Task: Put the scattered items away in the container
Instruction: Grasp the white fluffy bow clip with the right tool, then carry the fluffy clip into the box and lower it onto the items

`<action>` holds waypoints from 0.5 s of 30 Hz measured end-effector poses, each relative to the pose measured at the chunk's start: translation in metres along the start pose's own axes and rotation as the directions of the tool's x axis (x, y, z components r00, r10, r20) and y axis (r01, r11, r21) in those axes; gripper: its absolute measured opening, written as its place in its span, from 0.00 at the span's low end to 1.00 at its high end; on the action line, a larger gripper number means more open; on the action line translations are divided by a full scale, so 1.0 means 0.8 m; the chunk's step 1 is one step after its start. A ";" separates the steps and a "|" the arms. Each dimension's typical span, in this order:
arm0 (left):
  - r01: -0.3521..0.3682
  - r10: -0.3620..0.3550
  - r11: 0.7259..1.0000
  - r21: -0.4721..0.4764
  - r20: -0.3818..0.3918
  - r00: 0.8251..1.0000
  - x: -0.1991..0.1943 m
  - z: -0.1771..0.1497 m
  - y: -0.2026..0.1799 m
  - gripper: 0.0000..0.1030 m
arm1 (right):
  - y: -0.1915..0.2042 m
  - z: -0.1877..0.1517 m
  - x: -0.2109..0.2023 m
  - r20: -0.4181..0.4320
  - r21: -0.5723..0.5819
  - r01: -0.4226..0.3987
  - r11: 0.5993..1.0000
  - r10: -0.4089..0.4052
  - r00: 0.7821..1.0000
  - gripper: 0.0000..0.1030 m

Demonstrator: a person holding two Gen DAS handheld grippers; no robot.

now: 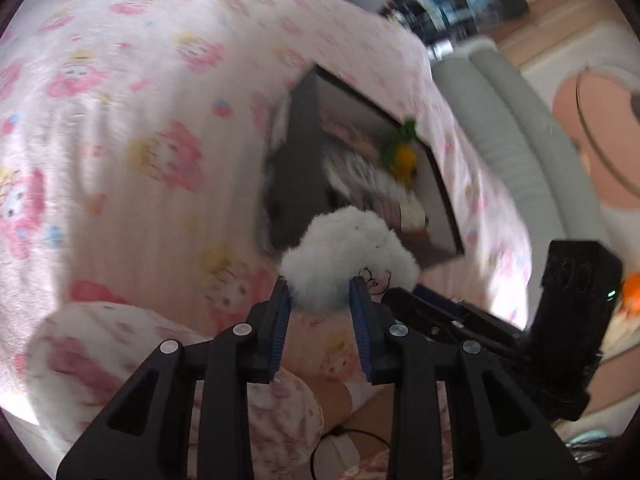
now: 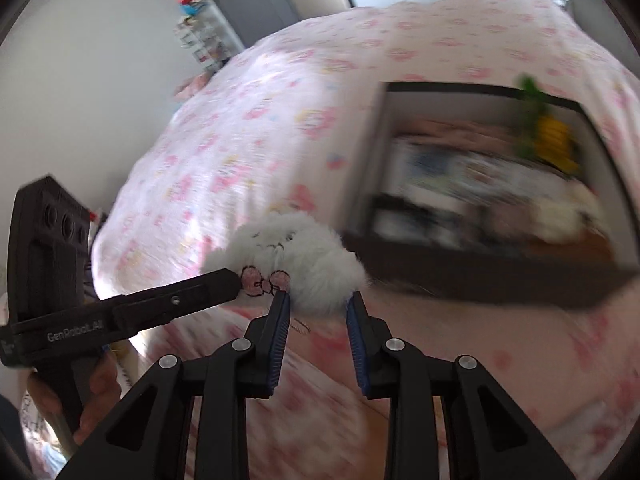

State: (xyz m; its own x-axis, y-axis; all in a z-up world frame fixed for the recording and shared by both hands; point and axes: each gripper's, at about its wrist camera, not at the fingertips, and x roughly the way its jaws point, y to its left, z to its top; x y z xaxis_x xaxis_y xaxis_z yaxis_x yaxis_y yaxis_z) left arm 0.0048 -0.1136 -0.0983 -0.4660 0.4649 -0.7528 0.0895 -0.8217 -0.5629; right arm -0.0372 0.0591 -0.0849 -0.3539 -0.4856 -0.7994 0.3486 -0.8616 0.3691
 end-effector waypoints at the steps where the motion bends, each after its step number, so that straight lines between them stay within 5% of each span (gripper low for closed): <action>1: -0.012 0.013 0.999 0.036 -0.016 1.000 0.015 -0.004 -0.014 0.29 | -0.018 -0.013 -0.007 0.001 0.015 0.019 1.000 -0.019 1.000 0.25; 8: -0.010 0.026 0.996 0.093 -0.167 0.986 0.144 -0.021 -0.064 0.29 | -0.140 -0.069 -0.005 -0.030 0.177 0.112 0.978 -0.108 0.994 0.25; 15: -0.096 0.124 0.987 0.132 -0.230 0.965 0.204 -0.038 -0.067 0.29 | -0.205 -0.084 0.030 -0.074 0.312 0.112 0.943 -0.093 0.993 0.25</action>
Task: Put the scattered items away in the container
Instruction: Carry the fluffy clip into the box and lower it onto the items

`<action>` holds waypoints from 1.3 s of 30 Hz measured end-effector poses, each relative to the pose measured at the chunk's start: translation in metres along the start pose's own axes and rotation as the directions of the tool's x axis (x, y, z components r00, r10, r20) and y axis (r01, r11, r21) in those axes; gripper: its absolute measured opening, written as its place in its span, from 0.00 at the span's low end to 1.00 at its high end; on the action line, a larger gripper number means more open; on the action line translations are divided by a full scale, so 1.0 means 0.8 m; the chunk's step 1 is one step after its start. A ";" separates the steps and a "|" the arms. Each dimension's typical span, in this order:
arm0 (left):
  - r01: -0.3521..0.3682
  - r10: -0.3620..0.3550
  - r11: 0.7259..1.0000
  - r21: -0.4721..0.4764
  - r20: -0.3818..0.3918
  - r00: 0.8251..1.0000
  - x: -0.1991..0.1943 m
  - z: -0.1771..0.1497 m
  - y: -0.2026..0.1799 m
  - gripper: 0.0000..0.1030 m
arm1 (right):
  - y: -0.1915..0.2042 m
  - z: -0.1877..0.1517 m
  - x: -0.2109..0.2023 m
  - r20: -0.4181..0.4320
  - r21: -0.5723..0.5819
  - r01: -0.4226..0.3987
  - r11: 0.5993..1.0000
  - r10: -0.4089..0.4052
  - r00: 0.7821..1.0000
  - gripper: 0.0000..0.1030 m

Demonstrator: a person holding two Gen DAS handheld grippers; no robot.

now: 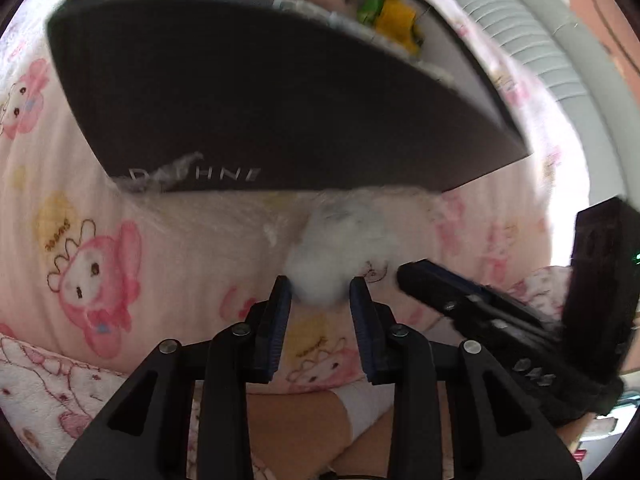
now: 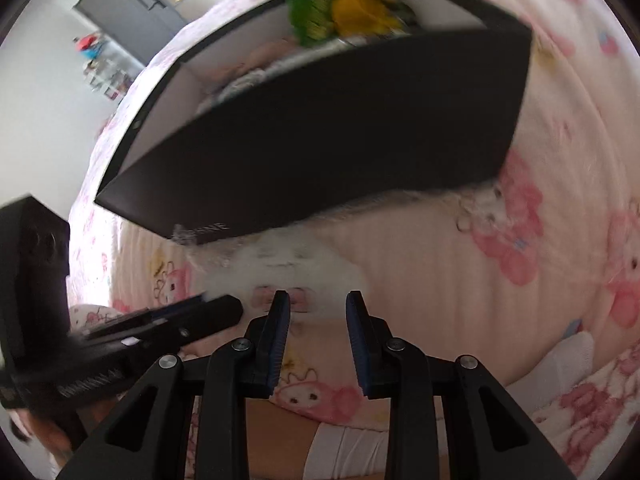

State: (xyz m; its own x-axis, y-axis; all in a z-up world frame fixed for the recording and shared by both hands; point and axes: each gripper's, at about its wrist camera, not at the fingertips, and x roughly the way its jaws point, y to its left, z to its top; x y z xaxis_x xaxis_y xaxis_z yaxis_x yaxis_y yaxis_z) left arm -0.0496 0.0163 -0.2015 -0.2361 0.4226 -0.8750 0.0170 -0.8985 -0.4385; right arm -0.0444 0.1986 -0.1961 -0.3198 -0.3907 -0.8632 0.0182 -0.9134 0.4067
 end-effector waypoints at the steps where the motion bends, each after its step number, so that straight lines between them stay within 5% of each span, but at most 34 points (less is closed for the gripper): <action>1: -0.018 0.018 1.000 0.003 -0.003 1.000 0.002 -0.001 -0.001 0.31 | 0.000 0.000 -0.001 0.004 -0.001 -0.006 1.000 0.006 1.000 0.25; 5: 0.011 -0.010 0.999 -0.046 0.006 1.000 -0.005 -0.001 0.015 0.46 | 0.000 -0.005 -0.011 0.050 -0.016 0.026 1.000 -0.025 0.998 0.32; 14: 0.057 -0.053 0.991 -0.118 0.032 0.998 0.012 0.000 0.037 0.45 | -0.010 -0.002 0.028 -0.026 0.081 -0.030 0.996 0.032 0.999 0.41; 16: 0.071 -0.067 0.991 -0.110 0.038 0.997 0.009 0.001 0.038 0.32 | -0.007 -0.002 0.027 -0.019 0.075 -0.051 0.996 0.053 0.998 0.40; 21: 0.059 -0.054 0.994 -0.094 0.052 0.997 0.000 0.003 0.031 0.29 | -0.004 -0.003 0.013 0.030 0.056 -0.056 0.997 0.054 0.998 0.23; 30: 0.096 -0.094 0.995 -0.016 0.131 0.987 -0.082 0.002 -0.022 0.28 | 0.017 0.001 -0.068 0.124 0.002 -0.122 0.992 0.121 0.985 0.22; 36: 0.080 -0.088 0.996 0.048 0.208 0.974 -0.129 0.080 -0.069 0.28 | 0.043 0.076 -0.134 0.235 -0.123 -0.086 0.989 0.113 0.965 0.22; 39: 0.030 -0.039 0.999 0.040 0.236 0.971 -0.109 0.130 -0.083 0.28 | 0.037 0.139 -0.125 0.221 -0.153 -0.034 0.988 0.068 0.973 0.23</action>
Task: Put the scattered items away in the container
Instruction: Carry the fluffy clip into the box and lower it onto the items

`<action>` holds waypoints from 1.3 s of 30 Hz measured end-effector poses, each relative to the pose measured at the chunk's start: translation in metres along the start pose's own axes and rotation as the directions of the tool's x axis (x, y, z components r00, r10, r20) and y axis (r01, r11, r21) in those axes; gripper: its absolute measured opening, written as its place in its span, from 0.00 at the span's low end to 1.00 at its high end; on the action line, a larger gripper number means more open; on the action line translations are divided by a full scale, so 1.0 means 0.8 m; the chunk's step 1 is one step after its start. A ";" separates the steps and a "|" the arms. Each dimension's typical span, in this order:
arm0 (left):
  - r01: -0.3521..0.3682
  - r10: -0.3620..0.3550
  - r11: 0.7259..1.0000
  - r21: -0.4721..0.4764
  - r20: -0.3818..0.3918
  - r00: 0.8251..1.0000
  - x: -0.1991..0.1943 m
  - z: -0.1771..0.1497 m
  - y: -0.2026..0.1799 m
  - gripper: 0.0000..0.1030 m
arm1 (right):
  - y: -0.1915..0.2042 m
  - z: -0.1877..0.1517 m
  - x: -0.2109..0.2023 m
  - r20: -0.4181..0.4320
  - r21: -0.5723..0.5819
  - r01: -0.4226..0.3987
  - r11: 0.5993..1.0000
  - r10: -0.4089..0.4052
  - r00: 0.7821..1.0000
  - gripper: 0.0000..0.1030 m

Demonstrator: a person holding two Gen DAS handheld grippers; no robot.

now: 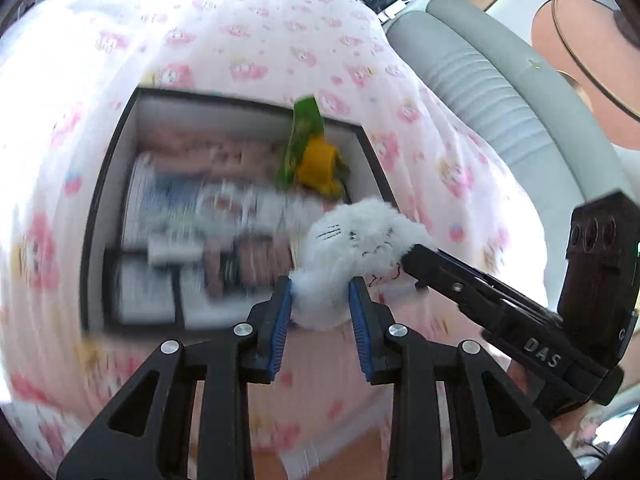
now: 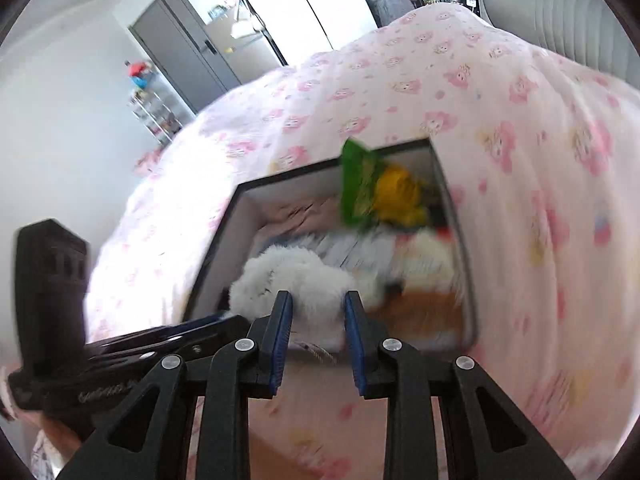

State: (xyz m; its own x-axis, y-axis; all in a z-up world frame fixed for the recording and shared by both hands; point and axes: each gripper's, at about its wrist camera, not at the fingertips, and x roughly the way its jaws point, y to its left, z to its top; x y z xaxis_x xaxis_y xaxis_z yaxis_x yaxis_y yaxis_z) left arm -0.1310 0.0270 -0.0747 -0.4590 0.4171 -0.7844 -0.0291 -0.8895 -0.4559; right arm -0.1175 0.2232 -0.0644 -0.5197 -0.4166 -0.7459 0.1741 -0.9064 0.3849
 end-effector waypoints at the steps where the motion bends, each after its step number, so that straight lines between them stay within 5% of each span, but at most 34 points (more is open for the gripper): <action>1: -0.022 0.022 1.000 -0.002 -0.007 1.000 0.011 0.010 0.003 0.28 | -0.004 0.014 0.016 -0.024 -0.004 0.011 1.000 -0.011 1.000 0.23; 7: -0.044 0.037 0.997 -0.069 -0.097 0.995 0.089 0.047 0.033 0.28 | -0.043 0.038 0.096 -0.120 0.022 0.072 0.997 -0.069 0.990 0.23; 15: -0.054 0.049 0.997 -0.061 -0.074 0.996 0.080 0.043 0.034 0.28 | -0.064 0.033 0.073 -0.038 0.049 0.121 0.991 -0.119 0.992 0.23; 21: -0.071 0.075 0.997 0.036 -0.147 0.986 0.108 0.037 0.014 0.28 | -0.056 0.026 0.086 -0.102 -0.001 0.149 0.989 -0.149 0.984 0.23; 32: -0.072 0.069 0.997 -0.012 -0.129 0.989 0.141 0.052 0.024 0.28 | -0.064 0.038 0.107 -0.087 -0.008 0.208 0.978 -0.208 0.974 0.23; 37: -0.113 0.113 0.993 0.026 -0.014 0.993 0.100 0.048 0.015 0.50 | -0.059 0.037 0.093 -0.046 -0.017 0.255 0.967 -0.255 0.966 0.24; 39: -0.147 0.145 0.988 0.050 0.051 0.988 0.076 0.044 0.010 0.62 | -0.053 0.035 0.076 -0.008 -0.014 0.280 0.960 -0.280 0.960 0.35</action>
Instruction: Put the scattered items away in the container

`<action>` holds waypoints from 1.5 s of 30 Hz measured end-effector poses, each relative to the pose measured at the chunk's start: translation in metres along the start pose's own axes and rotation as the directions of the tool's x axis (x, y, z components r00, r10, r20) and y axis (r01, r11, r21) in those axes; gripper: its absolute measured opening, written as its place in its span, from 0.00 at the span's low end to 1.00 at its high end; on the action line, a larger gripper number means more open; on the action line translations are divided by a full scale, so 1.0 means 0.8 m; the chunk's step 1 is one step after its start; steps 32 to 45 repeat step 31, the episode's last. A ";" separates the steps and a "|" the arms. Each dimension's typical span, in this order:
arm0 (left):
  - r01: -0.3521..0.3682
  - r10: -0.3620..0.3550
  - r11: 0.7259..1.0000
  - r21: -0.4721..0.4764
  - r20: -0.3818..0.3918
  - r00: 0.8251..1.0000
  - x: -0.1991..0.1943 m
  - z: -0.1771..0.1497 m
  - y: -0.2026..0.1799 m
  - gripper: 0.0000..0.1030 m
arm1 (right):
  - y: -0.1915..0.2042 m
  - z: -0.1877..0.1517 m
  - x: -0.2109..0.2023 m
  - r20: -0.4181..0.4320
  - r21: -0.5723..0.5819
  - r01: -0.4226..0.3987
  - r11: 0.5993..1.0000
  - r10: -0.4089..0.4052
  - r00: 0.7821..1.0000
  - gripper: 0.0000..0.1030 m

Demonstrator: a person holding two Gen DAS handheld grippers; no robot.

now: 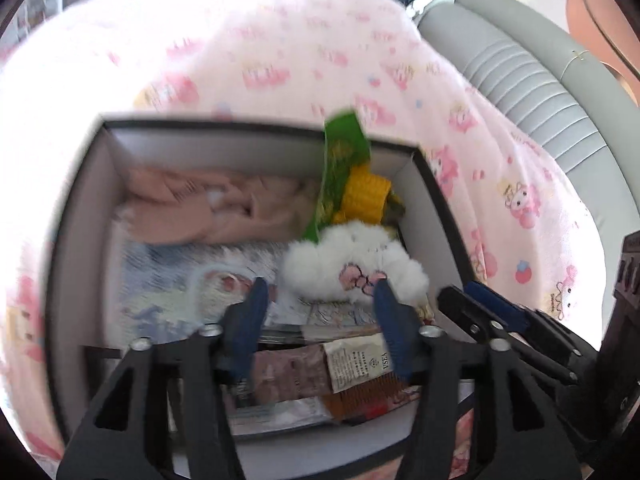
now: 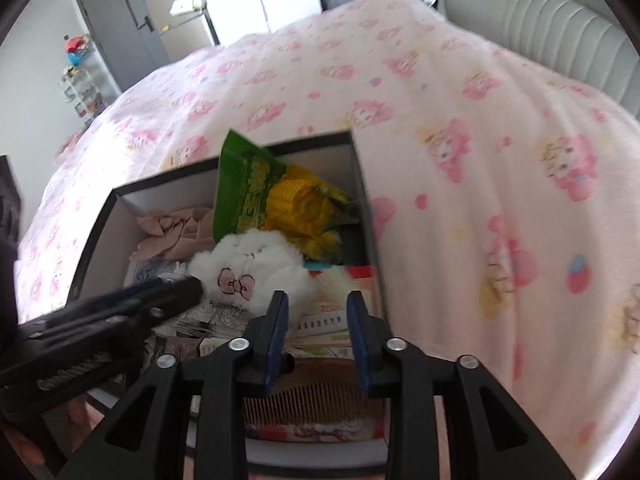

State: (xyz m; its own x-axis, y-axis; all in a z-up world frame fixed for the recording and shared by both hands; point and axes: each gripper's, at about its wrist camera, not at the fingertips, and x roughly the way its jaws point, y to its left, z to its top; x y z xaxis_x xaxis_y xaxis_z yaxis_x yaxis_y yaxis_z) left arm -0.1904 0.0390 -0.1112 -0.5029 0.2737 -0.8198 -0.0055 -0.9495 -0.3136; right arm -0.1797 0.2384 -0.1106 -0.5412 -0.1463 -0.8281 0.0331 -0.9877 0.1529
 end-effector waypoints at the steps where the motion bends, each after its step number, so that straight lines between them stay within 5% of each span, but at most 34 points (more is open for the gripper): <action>1: -0.016 0.015 1.000 0.011 0.028 0.999 -0.012 0.000 -0.001 0.67 | 0.002 0.000 -0.009 0.018 0.001 0.000 1.000 0.000 1.000 0.40; 6: -0.097 0.090 0.995 0.040 0.150 0.985 -0.069 0.012 -0.010 0.82 | 0.009 0.003 -0.063 0.115 0.022 0.029 0.999 -0.031 0.993 0.67; 11: -0.148 0.126 0.986 0.070 0.254 0.959 -0.140 0.008 -0.023 0.98 | 0.016 -0.001 -0.133 0.211 0.069 0.053 0.996 -0.067 0.975 0.68; 20: -0.267 0.214 0.960 0.080 0.401 0.891 -0.261 -0.064 -0.051 0.99 | 0.040 -0.054 -0.234 0.270 0.079 0.034 0.996 -0.054 0.961 0.77; 31: -0.268 0.201 0.955 0.129 0.384 0.901 -0.311 -0.163 -0.052 0.99 | 0.054 -0.137 -0.302 0.307 0.060 0.059 0.996 -0.074 0.949 0.77; 45: -0.268 0.201 0.955 0.129 0.384 0.901 -0.311 -0.163 -0.052 0.99 | 0.054 -0.137 -0.302 0.307 0.060 0.059 0.996 -0.074 0.949 0.77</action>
